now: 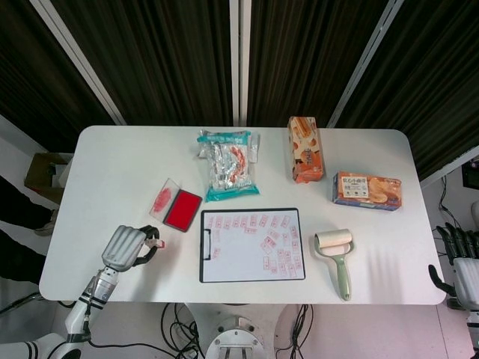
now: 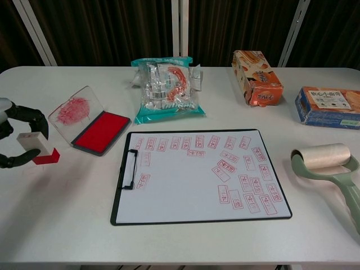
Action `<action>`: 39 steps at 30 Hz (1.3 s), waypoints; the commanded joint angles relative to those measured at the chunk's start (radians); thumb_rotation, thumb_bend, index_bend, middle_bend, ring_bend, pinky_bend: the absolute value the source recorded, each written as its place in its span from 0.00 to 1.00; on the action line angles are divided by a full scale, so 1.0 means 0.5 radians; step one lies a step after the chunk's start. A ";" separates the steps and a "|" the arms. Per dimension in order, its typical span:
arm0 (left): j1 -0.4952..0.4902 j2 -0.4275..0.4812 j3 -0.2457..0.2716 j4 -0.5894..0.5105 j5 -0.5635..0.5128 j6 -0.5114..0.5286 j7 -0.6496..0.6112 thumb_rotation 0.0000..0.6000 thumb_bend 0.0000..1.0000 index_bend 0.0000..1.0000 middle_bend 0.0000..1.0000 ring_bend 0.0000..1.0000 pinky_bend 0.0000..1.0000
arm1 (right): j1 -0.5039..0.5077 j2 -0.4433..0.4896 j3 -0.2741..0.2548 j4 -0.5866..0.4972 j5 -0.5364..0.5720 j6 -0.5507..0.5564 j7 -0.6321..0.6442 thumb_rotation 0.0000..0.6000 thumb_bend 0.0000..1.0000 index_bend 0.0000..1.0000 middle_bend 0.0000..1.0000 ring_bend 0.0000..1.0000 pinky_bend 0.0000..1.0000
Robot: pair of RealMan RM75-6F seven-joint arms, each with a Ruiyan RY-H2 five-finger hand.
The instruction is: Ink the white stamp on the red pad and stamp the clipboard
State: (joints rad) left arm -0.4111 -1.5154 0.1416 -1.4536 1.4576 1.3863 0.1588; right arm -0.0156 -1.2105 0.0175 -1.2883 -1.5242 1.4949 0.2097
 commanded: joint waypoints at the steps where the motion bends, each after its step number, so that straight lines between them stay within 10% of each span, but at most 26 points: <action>1: 0.047 -0.055 -0.004 0.122 0.042 -0.007 -0.058 1.00 0.47 0.71 0.73 1.00 1.00 | 0.003 0.007 0.002 -0.019 -0.006 0.008 -0.011 1.00 0.32 0.00 0.00 0.00 0.00; 39: 0.186 -0.332 -0.155 0.691 0.140 -0.115 -0.203 1.00 0.42 0.56 0.59 1.00 1.00 | -0.003 0.054 -0.012 -0.151 -0.014 0.025 -0.140 1.00 0.32 0.00 0.00 0.00 0.00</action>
State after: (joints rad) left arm -0.3188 -1.6805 0.0639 -1.1095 1.5262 1.3287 0.0573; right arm -0.0168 -1.1838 0.0116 -1.3640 -1.5311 1.5074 0.1392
